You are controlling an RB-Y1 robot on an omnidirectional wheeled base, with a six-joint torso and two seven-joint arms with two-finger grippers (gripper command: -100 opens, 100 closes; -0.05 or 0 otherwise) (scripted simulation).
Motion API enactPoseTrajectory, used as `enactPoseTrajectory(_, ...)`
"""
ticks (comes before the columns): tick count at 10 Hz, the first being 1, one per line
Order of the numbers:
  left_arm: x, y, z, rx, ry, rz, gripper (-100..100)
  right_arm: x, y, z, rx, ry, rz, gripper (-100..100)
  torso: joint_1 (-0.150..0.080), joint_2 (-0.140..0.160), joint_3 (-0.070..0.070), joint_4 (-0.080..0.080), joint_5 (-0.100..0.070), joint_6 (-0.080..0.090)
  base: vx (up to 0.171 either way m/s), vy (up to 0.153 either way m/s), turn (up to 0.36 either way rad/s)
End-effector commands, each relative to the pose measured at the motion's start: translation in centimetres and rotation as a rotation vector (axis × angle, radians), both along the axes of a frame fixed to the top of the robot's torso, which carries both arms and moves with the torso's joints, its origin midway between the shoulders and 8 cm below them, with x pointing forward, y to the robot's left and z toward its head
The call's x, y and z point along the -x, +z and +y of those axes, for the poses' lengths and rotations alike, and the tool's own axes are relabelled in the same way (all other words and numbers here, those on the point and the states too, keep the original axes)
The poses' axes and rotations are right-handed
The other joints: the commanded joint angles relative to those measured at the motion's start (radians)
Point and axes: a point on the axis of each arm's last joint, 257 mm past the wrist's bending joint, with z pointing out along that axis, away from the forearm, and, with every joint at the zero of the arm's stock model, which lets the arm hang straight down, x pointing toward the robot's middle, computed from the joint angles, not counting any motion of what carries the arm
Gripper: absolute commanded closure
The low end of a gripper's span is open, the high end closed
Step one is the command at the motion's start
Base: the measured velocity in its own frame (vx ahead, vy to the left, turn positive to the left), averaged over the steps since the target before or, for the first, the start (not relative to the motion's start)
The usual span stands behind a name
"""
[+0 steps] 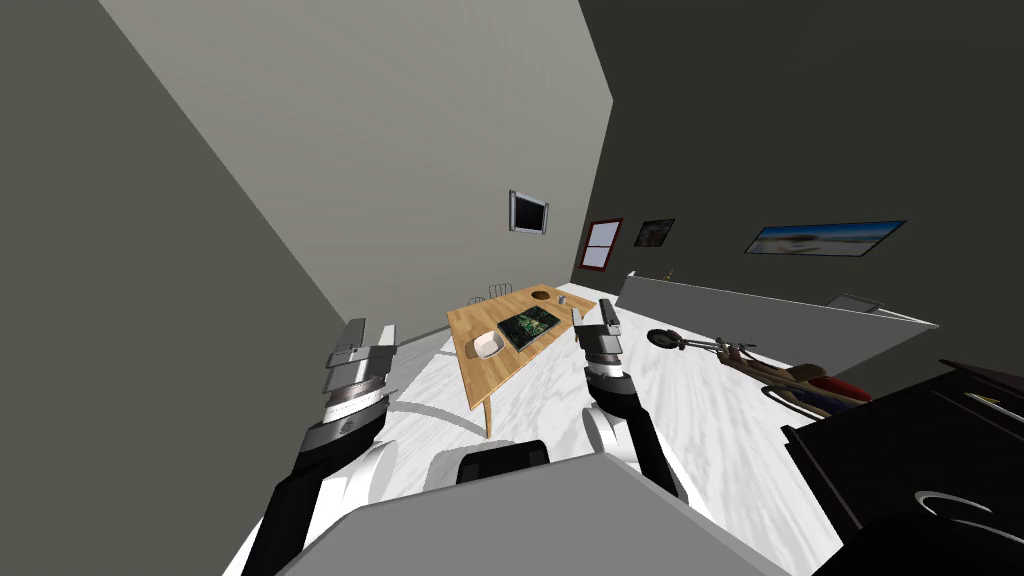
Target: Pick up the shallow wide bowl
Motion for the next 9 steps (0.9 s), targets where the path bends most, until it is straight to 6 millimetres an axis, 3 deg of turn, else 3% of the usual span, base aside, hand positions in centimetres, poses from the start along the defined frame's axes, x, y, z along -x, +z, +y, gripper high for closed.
enactPoseTrajectory(1, -0.6, -0.5, -0.2, -0.031, -0.021, 0.025, -100, 0.0, 0.0, 0.0, 0.0, 0.0, 0.0, 0, 0.0, 0.0, 0.0, 0.0, 0.0, 0.0, 0.002, -0.016, 0.0)
enactPoseTrajectory(4, -2.4, -2.5, 0.0, -0.077, -0.056, 0.109, -100, 0.0, 0.0, 0.0, 0.0, 0.0, 0.0, 0, -0.003, 0.0, 0.0, 0.0, -0.001, 0.0, 0.003, -0.053, 0.002)
enactPoseTrajectory(9, -5.5, -7.2, 2.4, -0.075, -0.063, 0.273, -100, 0.0, 0.0, 0.0, 0.0, 0.0, 0.0, 0, -0.005, 0.0, 0.0, 0.0, -0.001, 0.0, 0.002, -0.085, 0.002)
